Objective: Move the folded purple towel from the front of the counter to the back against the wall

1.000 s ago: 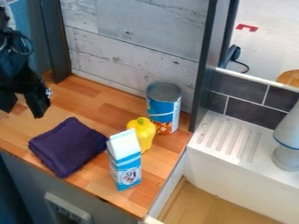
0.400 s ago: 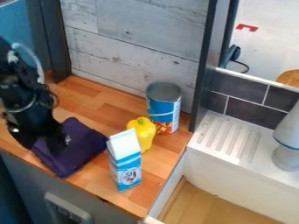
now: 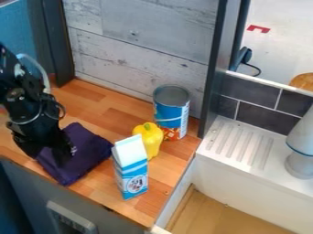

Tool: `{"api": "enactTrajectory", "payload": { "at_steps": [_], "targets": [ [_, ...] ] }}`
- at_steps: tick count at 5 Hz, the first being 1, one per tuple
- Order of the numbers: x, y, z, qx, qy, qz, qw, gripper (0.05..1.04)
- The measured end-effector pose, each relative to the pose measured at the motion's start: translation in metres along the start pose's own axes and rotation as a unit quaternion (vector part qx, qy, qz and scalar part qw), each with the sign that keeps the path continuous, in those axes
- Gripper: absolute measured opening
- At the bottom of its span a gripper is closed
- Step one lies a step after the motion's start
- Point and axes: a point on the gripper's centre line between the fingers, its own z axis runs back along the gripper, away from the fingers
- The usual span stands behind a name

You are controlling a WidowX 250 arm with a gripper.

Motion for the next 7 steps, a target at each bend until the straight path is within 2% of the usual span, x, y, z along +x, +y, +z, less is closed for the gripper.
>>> {"api": "enactTrajectory", "payload": {
  "at_steps": [2, 3, 5, 7],
  "targets": [
    [0.004, -0.011, -0.018, -0.01, 0.013, -0.002, 0.9999, 1.0],
    [0.007, -0.009, -0.027, -0.004, 0.022, 0.004, 0.9997, 1.0],
    [0.032, 0.0, -0.039, 0.012, 0.016, 0.015, 0.9997, 1.0],
    [0.065, 0.008, -0.046, 0.015, 0.009, 0.042, 0.9989, 1.0]
  ]
}}
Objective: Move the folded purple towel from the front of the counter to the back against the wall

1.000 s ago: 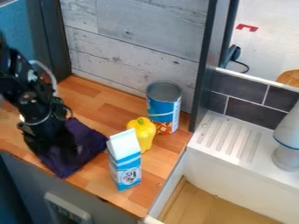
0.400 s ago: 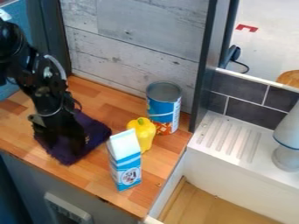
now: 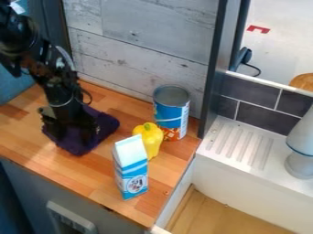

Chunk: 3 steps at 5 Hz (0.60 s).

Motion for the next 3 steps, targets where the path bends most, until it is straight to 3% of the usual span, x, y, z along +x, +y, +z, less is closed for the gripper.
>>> {"api": "enactTrajectory", "payload": {
  "at_steps": [3],
  "targets": [
    [0.061, 0.008, -0.013, -0.004, 0.0, 0.027, 0.9996, 1.0]
  ]
}}
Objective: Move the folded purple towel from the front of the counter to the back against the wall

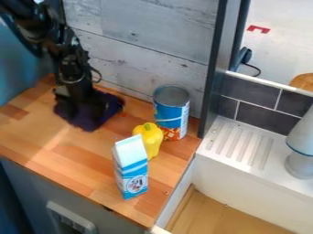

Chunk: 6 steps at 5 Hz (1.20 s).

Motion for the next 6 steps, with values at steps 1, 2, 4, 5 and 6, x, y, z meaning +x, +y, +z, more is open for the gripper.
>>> {"api": "enactTrajectory", "payload": {
  "at_steps": [1, 2, 4, 5, 6],
  "targets": [
    [0.017, 0.0, -0.004, -0.004, 0.001, 0.006, 1.0, 1.0],
    [0.026, 0.001, -0.006, -0.006, 0.003, 0.008, 0.9999, 1.0],
    [0.01, 0.004, 0.004, -0.018, 0.018, 0.012, 0.9996, 1.0],
    [0.009, 0.01, 0.03, -0.033, -0.008, 0.032, 0.9989, 1.0],
    [-0.002, 0.019, 0.068, -0.044, -0.043, 0.037, 0.9974, 1.0]
  ]
}}
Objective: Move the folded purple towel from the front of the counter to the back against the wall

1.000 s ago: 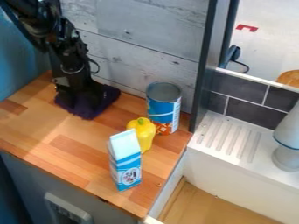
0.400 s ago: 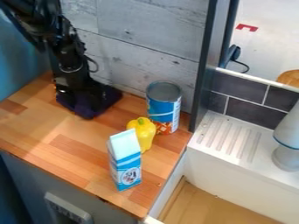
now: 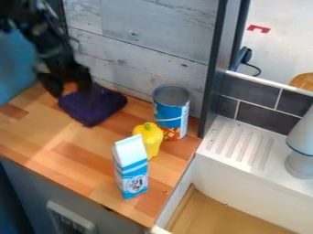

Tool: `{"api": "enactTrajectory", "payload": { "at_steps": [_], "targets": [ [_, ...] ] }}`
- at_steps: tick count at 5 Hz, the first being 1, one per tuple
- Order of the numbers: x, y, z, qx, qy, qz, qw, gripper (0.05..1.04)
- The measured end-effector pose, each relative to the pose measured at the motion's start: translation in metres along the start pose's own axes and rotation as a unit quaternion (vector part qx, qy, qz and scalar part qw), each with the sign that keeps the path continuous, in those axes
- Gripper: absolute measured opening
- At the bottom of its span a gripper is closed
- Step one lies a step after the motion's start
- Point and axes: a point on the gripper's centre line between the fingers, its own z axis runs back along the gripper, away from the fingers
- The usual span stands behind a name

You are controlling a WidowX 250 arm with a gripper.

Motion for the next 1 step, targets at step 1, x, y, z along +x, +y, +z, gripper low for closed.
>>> {"api": "enactTrajectory", "payload": {
  "at_steps": [1],
  "targets": [
    [-0.0209, 0.0074, 0.0402, -0.008, 0.009, 0.0, 0.9999, 1.0]
  ]
}}
